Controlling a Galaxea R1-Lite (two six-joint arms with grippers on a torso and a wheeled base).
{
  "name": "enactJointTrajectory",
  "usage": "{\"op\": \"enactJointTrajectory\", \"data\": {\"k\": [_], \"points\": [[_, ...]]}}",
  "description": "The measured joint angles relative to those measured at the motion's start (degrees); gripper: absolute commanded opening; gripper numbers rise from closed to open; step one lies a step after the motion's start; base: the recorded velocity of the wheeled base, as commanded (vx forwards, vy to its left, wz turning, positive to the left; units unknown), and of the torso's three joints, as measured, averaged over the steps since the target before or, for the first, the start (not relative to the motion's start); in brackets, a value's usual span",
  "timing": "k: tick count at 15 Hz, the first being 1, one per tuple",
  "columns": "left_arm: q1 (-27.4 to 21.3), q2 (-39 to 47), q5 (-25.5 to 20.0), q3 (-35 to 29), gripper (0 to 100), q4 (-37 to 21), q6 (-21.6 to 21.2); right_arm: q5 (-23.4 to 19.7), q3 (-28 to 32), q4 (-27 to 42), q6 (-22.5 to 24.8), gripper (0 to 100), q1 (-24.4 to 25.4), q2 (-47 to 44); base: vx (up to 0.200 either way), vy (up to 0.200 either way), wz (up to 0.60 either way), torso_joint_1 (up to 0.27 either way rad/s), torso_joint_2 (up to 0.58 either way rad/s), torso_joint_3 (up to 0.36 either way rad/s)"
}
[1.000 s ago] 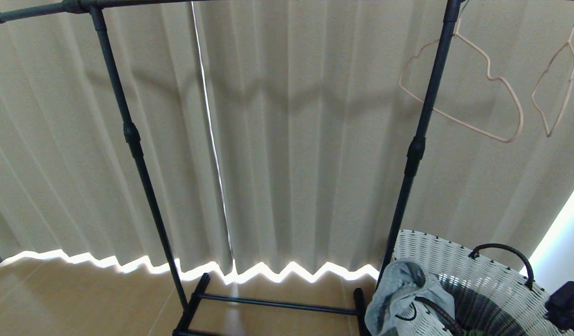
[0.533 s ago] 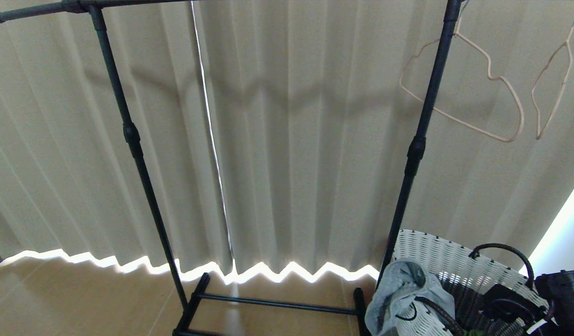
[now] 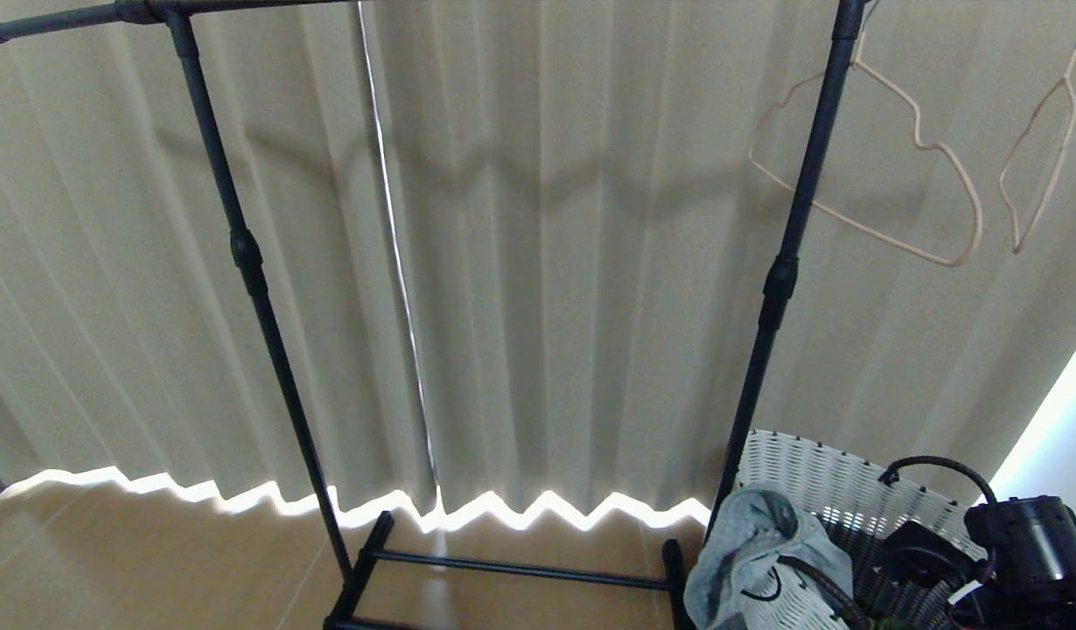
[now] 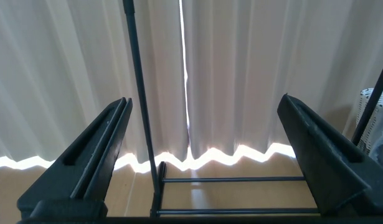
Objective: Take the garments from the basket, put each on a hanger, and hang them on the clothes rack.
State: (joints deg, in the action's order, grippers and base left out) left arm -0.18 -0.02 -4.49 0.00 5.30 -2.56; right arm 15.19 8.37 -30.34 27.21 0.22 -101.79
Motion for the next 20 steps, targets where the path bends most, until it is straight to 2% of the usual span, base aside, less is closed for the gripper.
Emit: {"op": "enactJointTrajectory", "data": {"k": [4,9,10,16,18,20], "points": [[0.0,0.0,0.0,0.0,100,-0.02,0.0,1.48,0.05,-0.04,2.16,100,-0.55,2.29,0.0,0.0,0.0,0.0,0.0,0.0],[0.0,0.0,0.06,0.0,100,0.0,0.1,1.63,-0.24,-2.04,2.18,100,-1.4,1.13,0.0,0.0,0.0,0.0,0.0,0.0],[0.0,0.0,0.06,0.0,100,-0.02,0.1,1.61,-0.48,-3.16,2.23,0,-1.23,0.48,0.0,0.0,0.0,0.0,0.0,0.0],[0.0,0.0,0.04,0.0,100,0.02,0.05,1.69,-1.77,-4.17,3.79,0,-1.32,1.29,0.0,0.0,0.0,0.0,0.0,0.0],[0.0,0.0,-0.02,0.0,100,0.0,-0.04,1.63,-2.76,-4.14,3.74,0,-1.29,4.63,0.0,0.0,0.0,0.0,0.0,0.0],[0.0,0.0,-0.07,0.0,100,-0.02,-0.15,1.39,-3.43,-3.73,3.72,0,-1.54,11.65,0.0,0.0,0.0,0.0,0.0,0.0]]}}
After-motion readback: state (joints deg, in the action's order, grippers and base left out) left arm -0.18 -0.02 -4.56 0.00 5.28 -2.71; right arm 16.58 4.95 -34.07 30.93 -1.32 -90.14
